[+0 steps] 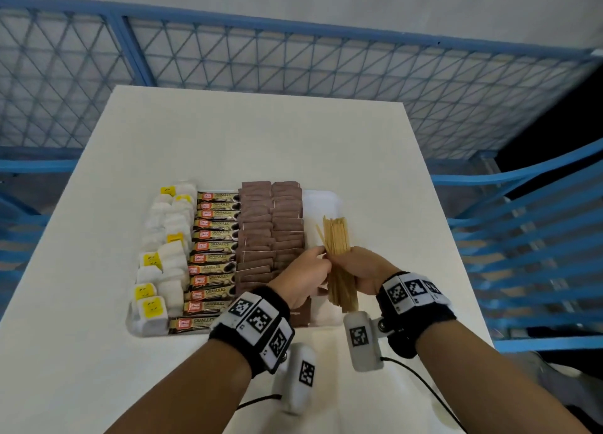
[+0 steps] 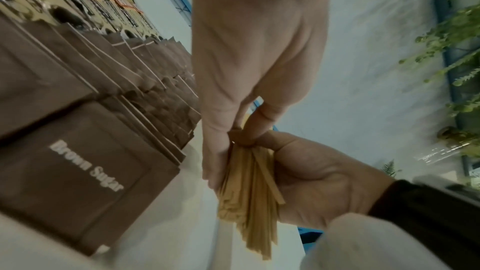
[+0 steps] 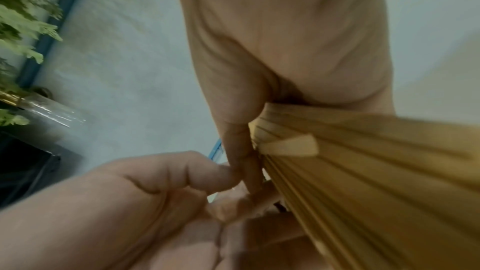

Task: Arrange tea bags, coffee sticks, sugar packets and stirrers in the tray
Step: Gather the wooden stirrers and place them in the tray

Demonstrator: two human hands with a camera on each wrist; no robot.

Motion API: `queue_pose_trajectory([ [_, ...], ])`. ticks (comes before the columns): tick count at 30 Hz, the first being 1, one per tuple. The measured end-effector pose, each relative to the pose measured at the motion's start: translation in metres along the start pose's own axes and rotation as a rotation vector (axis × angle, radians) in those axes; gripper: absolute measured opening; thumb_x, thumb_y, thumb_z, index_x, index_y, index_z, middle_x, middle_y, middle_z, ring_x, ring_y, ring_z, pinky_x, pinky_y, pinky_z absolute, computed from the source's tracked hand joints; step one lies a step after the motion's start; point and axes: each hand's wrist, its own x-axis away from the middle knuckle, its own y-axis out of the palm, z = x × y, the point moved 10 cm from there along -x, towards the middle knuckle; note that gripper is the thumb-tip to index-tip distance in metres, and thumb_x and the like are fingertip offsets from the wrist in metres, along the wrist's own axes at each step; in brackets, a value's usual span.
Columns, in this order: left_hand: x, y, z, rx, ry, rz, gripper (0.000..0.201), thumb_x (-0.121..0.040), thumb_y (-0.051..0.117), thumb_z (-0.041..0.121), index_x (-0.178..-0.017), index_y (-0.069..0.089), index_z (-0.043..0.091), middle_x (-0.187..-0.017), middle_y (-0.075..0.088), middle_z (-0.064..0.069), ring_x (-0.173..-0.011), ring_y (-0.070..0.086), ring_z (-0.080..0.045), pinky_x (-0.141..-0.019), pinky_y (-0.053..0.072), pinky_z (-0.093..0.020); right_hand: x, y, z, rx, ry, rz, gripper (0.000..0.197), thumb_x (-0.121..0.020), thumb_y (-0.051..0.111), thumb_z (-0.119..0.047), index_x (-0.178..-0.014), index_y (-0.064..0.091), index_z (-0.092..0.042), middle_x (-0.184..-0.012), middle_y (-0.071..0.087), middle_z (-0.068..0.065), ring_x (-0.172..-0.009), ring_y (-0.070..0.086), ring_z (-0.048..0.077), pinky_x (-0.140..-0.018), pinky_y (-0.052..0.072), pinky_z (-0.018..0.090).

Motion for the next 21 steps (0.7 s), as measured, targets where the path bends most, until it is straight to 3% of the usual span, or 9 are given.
queue_pose_trajectory([
  [3,-0.01,-0.002,0.0,-0.054,-0.015,0.042,0.037,-0.093,0.03,0.0,-0.122,0.048,0.016,-0.091,0.057,-0.007,-0.088,0.055,-0.023,-0.083,0.05,-0.04,-0.008,-0.001,0.001,0.05,0.038,0.01,0.02,-0.09,0.054,-0.005,-0.104,0.058,0.009,-0.095,0.063,0.028,-0.09,0.063,0.042,-0.09,0.049,0.057],
  [6,-0.015,-0.007,0.002,-0.181,-0.015,0.106,0.035,-0.092,0.031,0.003,-0.121,0.049,0.011,-0.096,0.058,-0.01,-0.087,0.057,-0.024,-0.082,0.052,-0.041,-0.017,-0.002,0.003,0.076,0.06,0.013,0.025,-0.087,0.059,-0.009,-0.104,0.059,0.009,-0.105,0.063,0.032,-0.098,0.063,0.043,-0.092,0.049,0.054],
  [8,-0.015,-0.009,0.004,-0.279,-0.02,0.136,0.036,-0.089,0.032,0.003,-0.121,0.048,0.008,-0.109,0.058,-0.015,-0.098,0.058,-0.029,-0.085,0.051,-0.041,-0.018,-0.003,0.001,0.097,0.053,0.02,0.013,-0.088,0.059,-0.009,-0.091,0.061,0.004,-0.094,0.066,0.026,-0.085,0.066,0.035,-0.084,0.055,0.045],
  [9,-0.016,-0.009,0.005,-0.317,-0.019,0.142,0.037,-0.089,0.033,0.002,-0.122,0.048,0.007,-0.114,0.056,-0.016,-0.103,0.056,-0.03,-0.084,0.05,-0.039,-0.018,-0.004,-0.001,0.11,0.038,0.023,0.011,-0.089,0.057,-0.008,-0.084,0.061,0.0,-0.084,0.065,0.02,-0.073,0.066,0.027,-0.074,0.057,0.036],
  [11,-0.018,-0.009,0.006,-0.383,-0.006,0.152,0.037,-0.09,0.035,0.003,-0.124,0.046,0.005,-0.118,0.054,-0.016,-0.103,0.054,-0.028,-0.075,0.047,-0.032,-0.021,-0.009,-0.002,0.14,0.017,0.051,0.018,-0.091,0.054,-0.008,-0.073,0.059,-0.008,-0.068,0.06,0.009,-0.052,0.059,0.013,-0.05,0.05,0.022],
  [12,-0.019,-0.009,0.007,-0.414,0.004,0.157,0.036,-0.09,0.035,0.004,-0.125,0.046,0.005,-0.119,0.054,-0.015,-0.1,0.054,-0.026,-0.072,0.046,-0.029,-0.021,-0.011,-0.002,0.161,0.009,0.063,0.02,-0.091,0.053,-0.007,-0.072,0.059,-0.009,-0.066,0.058,0.007,-0.051,0.057,0.011,-0.047,0.048,0.02],
  [17,-0.018,-0.004,0.013,-0.559,0.042,0.17,0.038,-0.093,0.036,0.005,-0.13,0.042,0.004,-0.124,0.053,-0.013,-0.095,0.052,-0.02,-0.07,0.045,-0.025,-0.021,-0.02,-0.008,0.288,-0.031,0.107,0.018,-0.091,0.051,-0.008,-0.076,0.061,-0.009,-0.075,0.063,0.008,-0.075,0.062,0.021,-0.078,0.057,0.036],
  [21,-0.012,0.0,0.019,-0.661,0.086,0.173,0.035,-0.093,0.037,0.006,-0.128,0.041,0.002,-0.123,0.052,-0.016,-0.103,0.054,-0.025,-0.071,0.042,-0.025,-0.021,-0.024,-0.018,0.514,-0.094,0.18,0.024,-0.092,0.046,-0.011,-0.074,0.06,-0.003,-0.078,0.062,0.013,-0.086,0.066,0.032,-0.084,0.056,0.042],
])
